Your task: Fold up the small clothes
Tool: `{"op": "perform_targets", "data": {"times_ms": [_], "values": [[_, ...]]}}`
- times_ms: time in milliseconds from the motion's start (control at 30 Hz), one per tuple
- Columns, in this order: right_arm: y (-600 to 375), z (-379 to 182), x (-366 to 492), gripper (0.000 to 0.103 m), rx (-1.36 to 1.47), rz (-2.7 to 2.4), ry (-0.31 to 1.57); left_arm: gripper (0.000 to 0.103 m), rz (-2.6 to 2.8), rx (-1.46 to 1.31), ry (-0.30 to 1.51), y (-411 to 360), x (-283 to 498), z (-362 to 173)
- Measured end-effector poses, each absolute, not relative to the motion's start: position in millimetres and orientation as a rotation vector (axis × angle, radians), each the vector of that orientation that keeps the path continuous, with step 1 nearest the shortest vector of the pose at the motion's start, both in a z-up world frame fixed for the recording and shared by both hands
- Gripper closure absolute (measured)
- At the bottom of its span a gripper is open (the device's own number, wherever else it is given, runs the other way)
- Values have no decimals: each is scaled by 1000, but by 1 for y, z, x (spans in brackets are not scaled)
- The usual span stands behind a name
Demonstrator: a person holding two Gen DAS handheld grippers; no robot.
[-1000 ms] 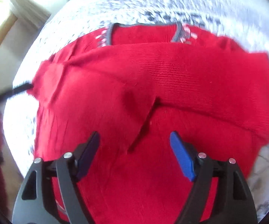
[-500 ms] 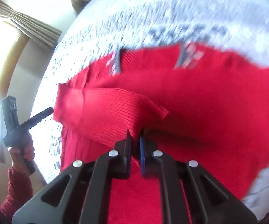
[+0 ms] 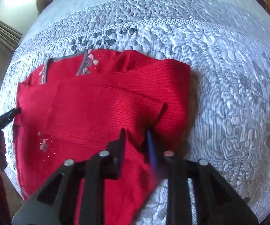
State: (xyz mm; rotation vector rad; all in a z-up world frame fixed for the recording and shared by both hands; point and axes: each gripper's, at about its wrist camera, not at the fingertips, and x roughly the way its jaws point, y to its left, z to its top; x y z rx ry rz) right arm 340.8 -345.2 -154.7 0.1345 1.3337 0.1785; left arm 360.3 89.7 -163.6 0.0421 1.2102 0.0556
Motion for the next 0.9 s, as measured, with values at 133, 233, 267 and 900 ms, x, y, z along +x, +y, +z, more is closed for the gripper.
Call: {"op": "perform_targets", "data": {"times_ms": [133,233,267,900], "values": [[-366,-151,344,57,254,202,1299,48,8,-85,1219,103,374,-162],[-378,-156,357,55,341,186,1305,48,-31,-165,1252,106,387,-170],[-379,-158,362,63,364,187,1310,48,-30,-179,1251,106,390,-171],[-365,-158,339,58,231,172,1315,52,-68,-84,1241,81,359,-160]]}}
